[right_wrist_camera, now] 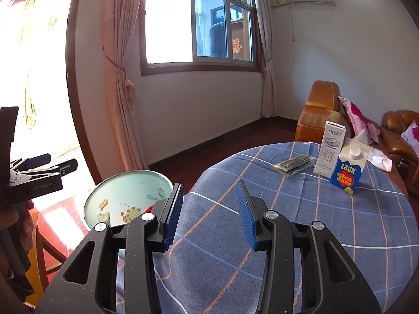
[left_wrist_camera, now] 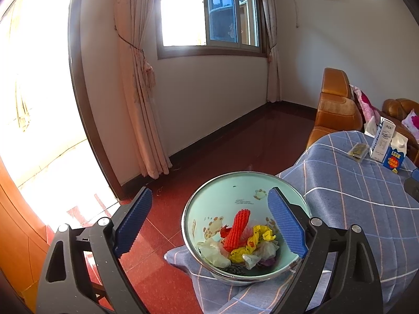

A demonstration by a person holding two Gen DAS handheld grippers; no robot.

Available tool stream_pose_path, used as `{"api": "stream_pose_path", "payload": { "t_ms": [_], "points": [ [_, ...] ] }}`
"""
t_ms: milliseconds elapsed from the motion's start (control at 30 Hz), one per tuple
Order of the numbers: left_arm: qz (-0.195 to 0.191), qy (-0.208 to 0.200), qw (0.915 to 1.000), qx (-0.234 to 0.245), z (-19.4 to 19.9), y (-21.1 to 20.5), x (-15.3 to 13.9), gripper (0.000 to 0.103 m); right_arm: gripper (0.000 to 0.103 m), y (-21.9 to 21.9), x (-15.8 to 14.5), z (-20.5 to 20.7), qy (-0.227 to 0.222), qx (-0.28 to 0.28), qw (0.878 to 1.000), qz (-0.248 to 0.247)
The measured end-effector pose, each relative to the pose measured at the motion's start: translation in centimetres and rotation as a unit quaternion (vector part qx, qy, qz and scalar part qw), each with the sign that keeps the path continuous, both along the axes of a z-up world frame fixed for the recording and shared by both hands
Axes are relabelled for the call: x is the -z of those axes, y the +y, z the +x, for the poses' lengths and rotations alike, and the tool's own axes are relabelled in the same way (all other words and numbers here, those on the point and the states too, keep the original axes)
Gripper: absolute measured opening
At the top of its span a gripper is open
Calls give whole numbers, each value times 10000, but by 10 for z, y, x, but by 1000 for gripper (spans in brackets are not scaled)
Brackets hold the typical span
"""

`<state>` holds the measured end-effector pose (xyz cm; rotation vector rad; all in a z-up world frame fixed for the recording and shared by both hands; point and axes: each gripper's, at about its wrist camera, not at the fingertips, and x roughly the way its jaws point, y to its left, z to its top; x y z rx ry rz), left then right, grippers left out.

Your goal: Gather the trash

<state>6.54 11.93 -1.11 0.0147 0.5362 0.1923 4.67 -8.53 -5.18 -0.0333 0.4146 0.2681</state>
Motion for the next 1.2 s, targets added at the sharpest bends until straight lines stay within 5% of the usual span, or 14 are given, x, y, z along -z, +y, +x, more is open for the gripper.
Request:
{"api": "stream_pose_path", "payload": {
  "t_ms": [1200],
  "points": [
    [243,-52,9996,132,-9,-17,-7,90,44,-16,-7,-13,-159,112,9998,52]
  ]
}}
